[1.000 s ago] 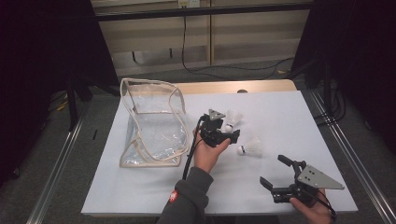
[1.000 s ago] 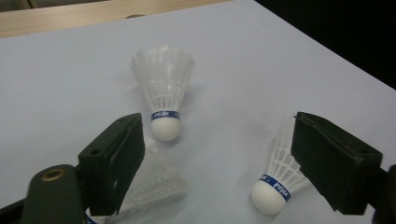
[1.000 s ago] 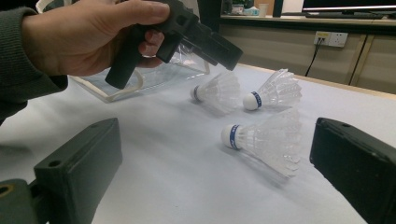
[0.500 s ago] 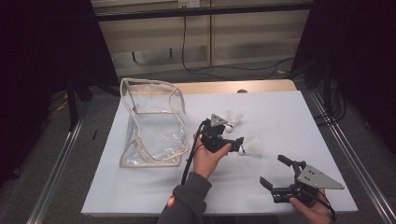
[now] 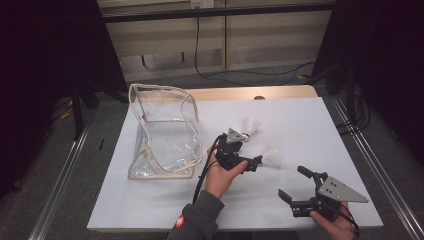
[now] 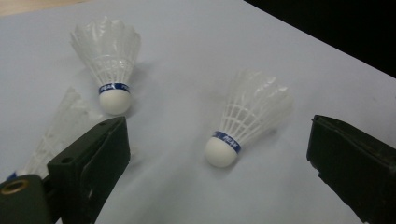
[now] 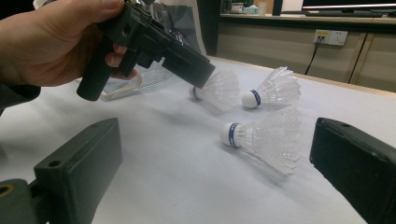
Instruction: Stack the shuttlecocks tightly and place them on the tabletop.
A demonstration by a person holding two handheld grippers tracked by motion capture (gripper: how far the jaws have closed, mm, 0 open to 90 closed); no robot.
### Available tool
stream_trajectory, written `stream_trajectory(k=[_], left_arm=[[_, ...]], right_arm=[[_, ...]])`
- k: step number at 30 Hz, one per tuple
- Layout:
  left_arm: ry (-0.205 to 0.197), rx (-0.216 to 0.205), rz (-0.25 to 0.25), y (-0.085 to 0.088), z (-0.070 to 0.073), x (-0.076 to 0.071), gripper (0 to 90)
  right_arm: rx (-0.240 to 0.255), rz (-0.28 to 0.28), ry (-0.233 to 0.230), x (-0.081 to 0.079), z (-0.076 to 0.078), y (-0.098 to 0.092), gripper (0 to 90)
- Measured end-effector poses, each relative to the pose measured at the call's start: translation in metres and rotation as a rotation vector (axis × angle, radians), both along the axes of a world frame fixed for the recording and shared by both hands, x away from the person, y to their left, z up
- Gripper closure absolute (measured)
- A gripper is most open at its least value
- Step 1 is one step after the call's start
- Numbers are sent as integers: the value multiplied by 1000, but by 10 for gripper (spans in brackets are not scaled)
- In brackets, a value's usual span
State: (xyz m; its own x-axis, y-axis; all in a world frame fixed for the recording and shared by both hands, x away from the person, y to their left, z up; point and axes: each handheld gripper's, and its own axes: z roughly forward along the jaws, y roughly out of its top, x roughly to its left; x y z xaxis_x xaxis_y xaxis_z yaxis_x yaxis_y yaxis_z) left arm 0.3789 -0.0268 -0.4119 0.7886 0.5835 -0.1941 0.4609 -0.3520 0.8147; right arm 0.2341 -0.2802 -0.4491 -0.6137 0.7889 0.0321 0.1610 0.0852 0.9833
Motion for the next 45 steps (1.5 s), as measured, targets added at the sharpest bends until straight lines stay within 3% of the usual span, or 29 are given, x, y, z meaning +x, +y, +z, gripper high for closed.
stream_trajectory(k=[15,26,30,35,38,45], left_arm=[[12,-14,-93,4,-3,-18,47],[19,-16,-111,14,-7,-28,47],[1,-15,-126,14,-4,-32,41],[-12,17,-136,15,-5,-35,36],[-13,1,-140,17,-7,-36,36],[-45,25,-118,22,-10,-40,36]], right_arm=[[2,0,-2,0,0,0,20],[-1,-1,-4,0,1,0,20],[-2,-2,-6,0,0,0,20],[-2,-2,-5,0,1,0,20],[-2,-2,-5,0,0,0,20],[-3,-2,-6,0,0,0,20]])
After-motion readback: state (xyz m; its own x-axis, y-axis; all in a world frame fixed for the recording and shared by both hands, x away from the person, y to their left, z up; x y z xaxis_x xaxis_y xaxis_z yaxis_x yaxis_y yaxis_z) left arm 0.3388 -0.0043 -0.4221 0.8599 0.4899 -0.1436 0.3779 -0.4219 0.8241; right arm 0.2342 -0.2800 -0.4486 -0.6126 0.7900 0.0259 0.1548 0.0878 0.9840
